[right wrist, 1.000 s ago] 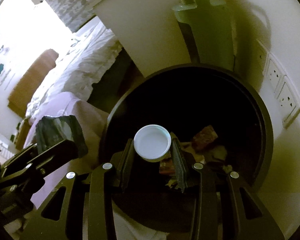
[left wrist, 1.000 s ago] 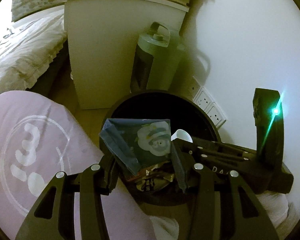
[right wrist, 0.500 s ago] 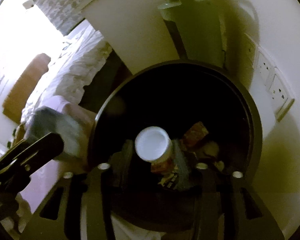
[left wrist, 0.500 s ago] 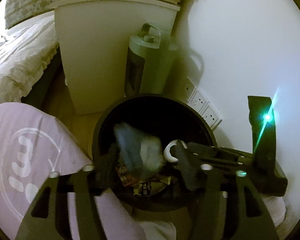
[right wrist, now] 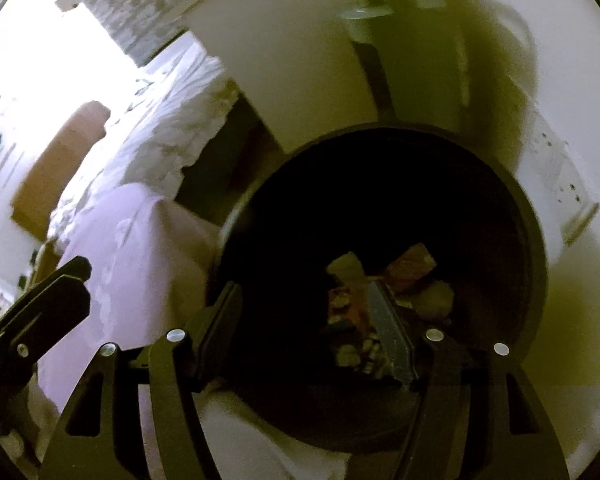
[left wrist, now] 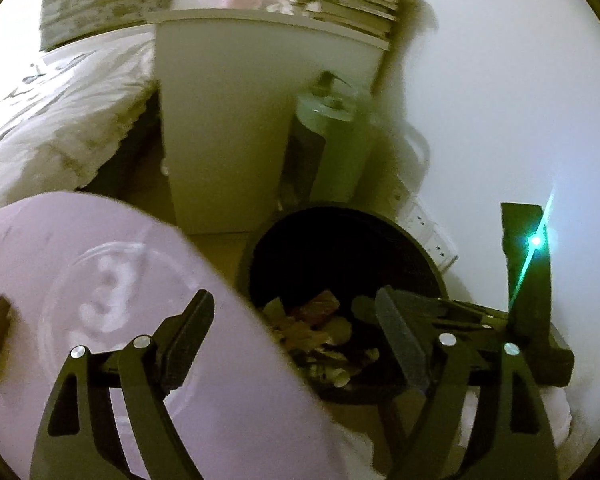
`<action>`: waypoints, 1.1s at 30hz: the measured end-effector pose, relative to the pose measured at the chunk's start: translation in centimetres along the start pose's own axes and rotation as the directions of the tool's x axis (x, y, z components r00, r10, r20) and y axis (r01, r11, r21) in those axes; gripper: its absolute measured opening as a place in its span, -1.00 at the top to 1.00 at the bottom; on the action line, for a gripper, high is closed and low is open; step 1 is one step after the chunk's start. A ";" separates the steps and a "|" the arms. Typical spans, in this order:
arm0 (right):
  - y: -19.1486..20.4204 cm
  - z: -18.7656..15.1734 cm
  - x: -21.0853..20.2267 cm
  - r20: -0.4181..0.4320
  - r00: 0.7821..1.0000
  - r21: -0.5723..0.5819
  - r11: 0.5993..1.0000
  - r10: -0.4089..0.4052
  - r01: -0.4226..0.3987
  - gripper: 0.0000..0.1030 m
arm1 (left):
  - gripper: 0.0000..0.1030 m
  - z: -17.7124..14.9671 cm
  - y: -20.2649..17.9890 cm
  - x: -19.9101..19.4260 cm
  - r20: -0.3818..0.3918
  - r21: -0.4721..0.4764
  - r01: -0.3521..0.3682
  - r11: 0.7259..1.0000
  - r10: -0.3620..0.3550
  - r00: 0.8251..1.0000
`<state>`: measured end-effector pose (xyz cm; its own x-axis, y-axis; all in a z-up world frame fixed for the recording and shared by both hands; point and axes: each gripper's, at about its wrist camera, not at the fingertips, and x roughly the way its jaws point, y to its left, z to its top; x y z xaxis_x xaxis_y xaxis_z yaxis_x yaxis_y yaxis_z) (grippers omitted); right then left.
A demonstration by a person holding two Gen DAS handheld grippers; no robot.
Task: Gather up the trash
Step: 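Move both grippers back over the table toward the remaining items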
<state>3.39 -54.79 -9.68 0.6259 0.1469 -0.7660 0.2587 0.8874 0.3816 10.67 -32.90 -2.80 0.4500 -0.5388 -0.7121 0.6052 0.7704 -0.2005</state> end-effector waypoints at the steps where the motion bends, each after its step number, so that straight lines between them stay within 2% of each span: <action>1: 0.9 0.0 0.1 -0.002 1.000 -0.018 1.000 0.012 -0.012 -0.28 | -0.60 -0.2 0.9 -0.5 0.005 -0.017 -0.013 1.000 0.013 1.000; 8: 8.4 0.1 1.3 -0.033 0.995 -0.166 0.981 0.092 -0.096 -0.28 | -0.60 -2.1 7.0 -3.9 0.026 -0.120 -0.108 0.987 0.112 0.993; 13: 14.7 -0.1 2.9 -0.081 0.986 -0.285 0.944 0.148 -0.165 -0.28 | -0.60 -3.9 11.8 -6.8 0.038 -0.205 -0.186 0.961 0.198 0.979; 15: 17.2 -0.3 3.6 -0.103 0.981 -0.335 0.923 0.165 -0.191 -0.28 | -0.60 -4.9 14.2 -8.2 0.039 -0.248 -0.231 0.941 0.248 0.968; 16: 18.8 -0.5 4.1 -0.116 0.979 -0.371 0.907 0.169 -0.200 -0.36 | -0.60 -5.3 15.1 -8.7 0.039 -0.263 -0.245 0.933 0.264 0.964; 17: 19.6 -0.6 4.3 -0.118 0.979 -0.391 0.898 0.169 -0.202 -0.53 | -0.60 -5.8 16.4 -9.3 0.037 -0.284 -0.262 0.922 0.283 0.958; 18: 21.0 -0.8 4.6 -0.122 0.978 -0.426 0.881 0.170 -0.206 -0.59 | -0.60 -6.4 17.4 -9.9 0.035 -0.301 -0.273 0.914 0.297 0.954; 22: 25.7 -1.5 6.3 -0.158 0.975 -0.542 0.811 0.157 -0.218 -0.60 | -0.58 -7.9 21.7 -11.6 0.021 -0.370 -0.317 0.873 0.349 0.937; 25: 28.3 -1.9 7.5 -0.171 0.974 -0.596 0.771 0.150 -0.223 -0.60 | -0.53 -8.3 23.6 -11.9 0.005 -0.376 -0.348 0.859 0.378 0.926; 30: 31.9 -2.9 9.9 -0.193 0.973 -0.682 0.695 0.131 -0.228 -0.60 | -0.40 -9.0 25.7 -11.5 -0.019 -0.375 -0.370 0.850 0.392 0.920; 31: 32.7 -3.3 10.5 -0.195 0.974 -0.706 0.673 0.116 -0.221 -0.60 | -0.26 -9.1 26.1 -11.4 -0.025 -0.373 -0.368 0.852 0.387 0.922; 33: 33.9 -3.8 11.6 -0.197 0.976 -0.750 0.627 0.095 -0.212 -0.60 | -0.17 -9.3 26.8 -11.2 -0.037 -0.371 -0.366 0.854 0.380 0.924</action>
<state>16.65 -21.30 -7.62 0.4908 0.3135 -0.8129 -0.5222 0.8527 0.0136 15.78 -3.05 -6.48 0.6221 -0.1924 -0.7589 0.1084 0.9812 -0.1599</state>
